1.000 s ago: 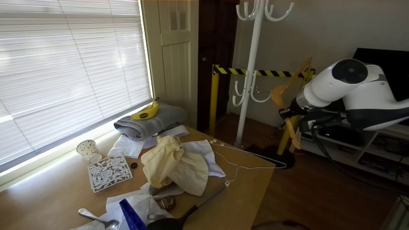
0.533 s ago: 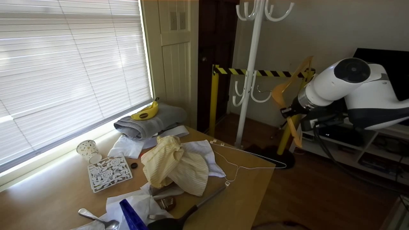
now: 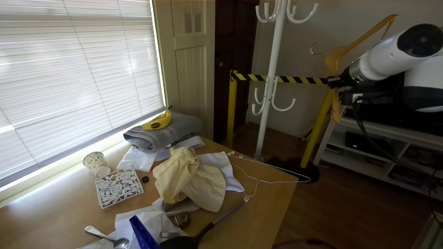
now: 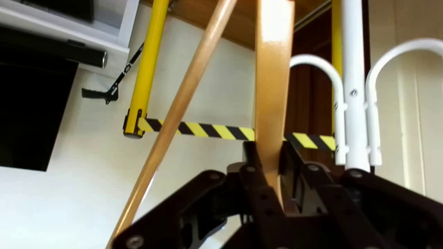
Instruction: Put the hanger on the stand
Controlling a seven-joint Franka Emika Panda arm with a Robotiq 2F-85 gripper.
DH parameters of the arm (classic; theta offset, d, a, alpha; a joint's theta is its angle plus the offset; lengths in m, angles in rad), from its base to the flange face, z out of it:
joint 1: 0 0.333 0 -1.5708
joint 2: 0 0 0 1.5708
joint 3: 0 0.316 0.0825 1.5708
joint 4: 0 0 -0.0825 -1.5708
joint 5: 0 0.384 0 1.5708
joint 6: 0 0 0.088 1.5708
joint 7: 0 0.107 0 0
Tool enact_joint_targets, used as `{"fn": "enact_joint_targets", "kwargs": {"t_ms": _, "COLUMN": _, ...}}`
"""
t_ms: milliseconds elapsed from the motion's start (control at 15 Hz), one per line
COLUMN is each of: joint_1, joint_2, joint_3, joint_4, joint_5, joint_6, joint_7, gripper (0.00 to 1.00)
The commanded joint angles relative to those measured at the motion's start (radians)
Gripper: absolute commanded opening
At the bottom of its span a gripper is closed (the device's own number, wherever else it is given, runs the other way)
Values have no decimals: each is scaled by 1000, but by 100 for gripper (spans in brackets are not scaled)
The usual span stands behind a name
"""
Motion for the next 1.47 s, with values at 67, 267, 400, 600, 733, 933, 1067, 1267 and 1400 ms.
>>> {"fn": "enact_joint_targets", "kwargs": {"t_ms": 67, "joint_1": -42, "joint_2": -65, "joint_3": -32, "joint_4": 41, "joint_5": -208, "joint_6": 107, "joint_7": 109, "gripper": 5}}
{"fn": "enact_joint_targets", "kwargs": {"t_ms": 267, "joint_1": -15, "joint_2": -63, "joint_3": -44, "joint_4": 35, "joint_5": -164, "joint_6": 72, "joint_7": 74, "gripper": 20}}
{"fn": "enact_joint_targets", "kwargs": {"t_ms": 400, "joint_1": -20, "joint_2": -59, "joint_3": -49, "joint_4": 43, "joint_5": -169, "joint_6": 78, "joint_7": 113, "gripper": 5}}
{"fn": "enact_joint_targets", "kwargs": {"t_ms": 600, "joint_1": -60, "joint_2": -52, "joint_3": -92, "joint_4": 86, "joint_5": -209, "joint_6": 166, "joint_7": 247, "gripper": 5}}
{"fn": "enact_joint_targets", "kwargs": {"t_ms": 733, "joint_1": -73, "joint_2": -44, "joint_3": -133, "joint_4": 122, "joint_5": -243, "joint_6": 252, "joint_7": 319, "gripper": 5}}
{"fn": "enact_joint_targets", "kwargs": {"t_ms": 933, "joint_1": -78, "joint_2": -5, "joint_3": -183, "joint_4": 190, "joint_5": -318, "joint_6": 426, "joint_7": 393, "gripper": 5}}
{"fn": "enact_joint_targets", "kwargs": {"t_ms": 1067, "joint_1": -66, "joint_2": 32, "joint_3": -214, "joint_4": 238, "joint_5": -350, "joint_6": 548, "joint_7": 435, "gripper": 5}}
{"fn": "enact_joint_targets", "kwargs": {"t_ms": 1267, "joint_1": -62, "joint_2": 89, "joint_3": -246, "joint_4": 283, "joint_5": -348, "joint_6": 688, "joint_7": 501, "gripper": 5}}
{"fn": "enact_joint_targets", "kwargs": {"t_ms": 1400, "joint_1": -63, "joint_2": 125, "joint_3": -259, "joint_4": 298, "joint_5": -325, "joint_6": 750, "joint_7": 529, "gripper": 5}}
